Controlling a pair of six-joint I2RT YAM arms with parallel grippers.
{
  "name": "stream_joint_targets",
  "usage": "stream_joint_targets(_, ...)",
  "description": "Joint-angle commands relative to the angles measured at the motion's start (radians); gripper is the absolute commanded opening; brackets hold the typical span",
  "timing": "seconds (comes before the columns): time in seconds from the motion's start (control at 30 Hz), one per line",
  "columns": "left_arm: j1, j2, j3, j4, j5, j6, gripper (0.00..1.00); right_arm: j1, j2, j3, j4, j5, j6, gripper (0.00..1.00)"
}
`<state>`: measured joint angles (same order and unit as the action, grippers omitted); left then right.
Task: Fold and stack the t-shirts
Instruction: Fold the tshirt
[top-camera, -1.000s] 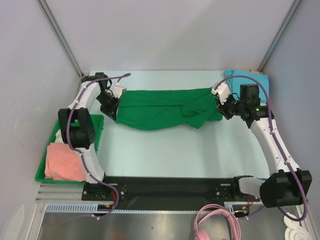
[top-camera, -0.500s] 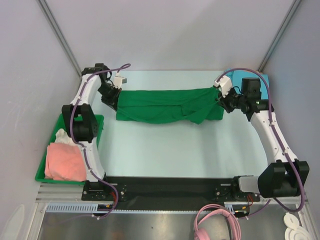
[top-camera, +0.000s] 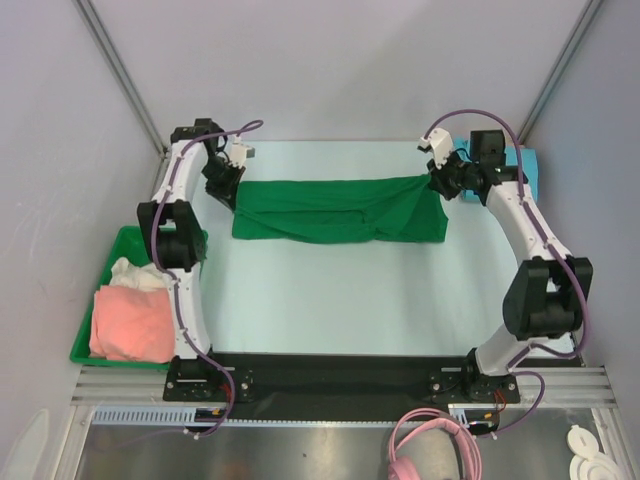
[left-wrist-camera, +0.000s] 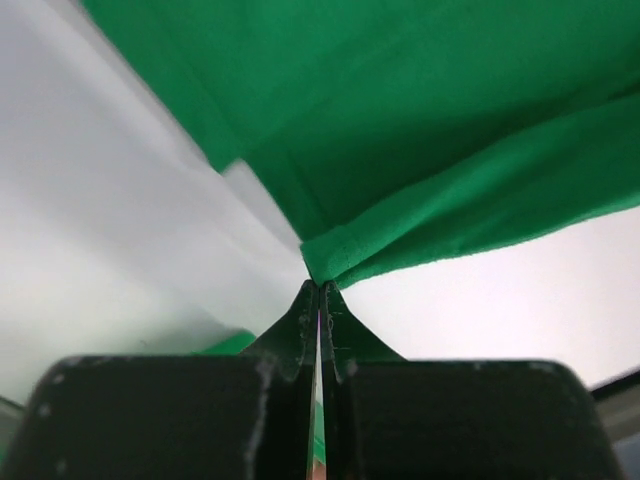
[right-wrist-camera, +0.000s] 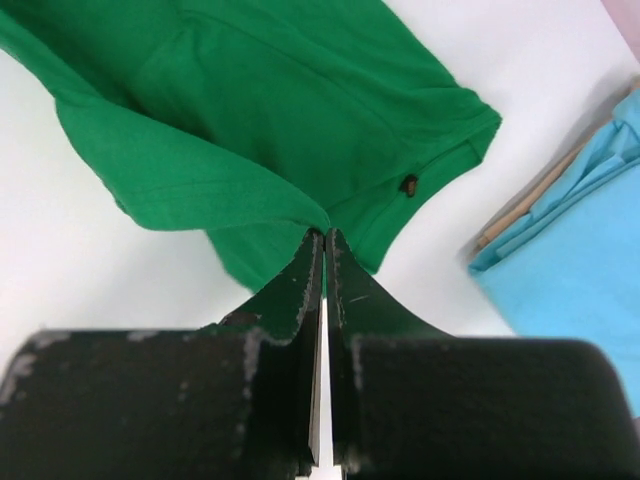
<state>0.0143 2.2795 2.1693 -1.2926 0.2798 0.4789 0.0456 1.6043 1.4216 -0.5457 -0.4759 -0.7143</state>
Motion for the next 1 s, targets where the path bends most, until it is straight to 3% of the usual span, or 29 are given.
stream_joint_targets(0.0,0.01,0.09,0.182,-0.019,-0.059,-0.008,0.0,-0.007,0.087,0.101,0.065,0.003,-0.004,0.0)
stream_joint_targets(0.1,0.021,0.164,0.334,-0.024,-0.106,-0.032,0.0,-0.007,0.227,0.23,0.079,0.0,0.015,0.0)
stream_joint_targets(0.13,0.019,0.166,0.346,-0.008,-0.126,-0.043,0.12,-0.001,0.293,0.291,0.076,0.022,0.019,0.04)
stream_joint_targets(0.17,0.021,0.161,0.337,0.03,-0.142,-0.055,0.31,0.003,0.314,0.315,0.079,0.035,0.019,0.25)
stream_joint_targets(0.2,0.021,0.147,0.33,0.039,-0.151,-0.065,0.44,0.005,0.331,0.329,0.085,0.054,0.021,0.35)
stream_joint_targets(0.23,0.019,0.141,0.325,0.042,-0.151,-0.066,0.49,0.013,0.338,0.338,0.105,0.089,0.035,0.42)
stream_joint_targets(0.27,0.019,0.134,0.319,0.045,-0.154,-0.072,0.5,0.011,0.329,0.339,0.118,0.098,0.045,0.49)
stream_joint_targets(0.37,0.019,0.089,0.27,0.053,-0.139,-0.077,0.54,0.013,0.261,0.294,0.136,0.08,0.088,0.54)
stream_joint_targets(0.53,0.006,0.046,0.224,0.03,-0.054,-0.06,0.53,0.048,0.207,0.18,0.063,-0.013,0.108,0.54)
stream_joint_targets(0.67,-0.005,0.073,0.169,0.015,-0.024,-0.059,0.51,0.097,0.301,0.217,-0.069,-0.069,0.108,0.51)
stream_joint_targets(0.97,-0.005,0.14,0.124,-0.01,-0.019,-0.051,0.49,0.128,0.543,0.437,-0.102,-0.052,0.095,0.55)
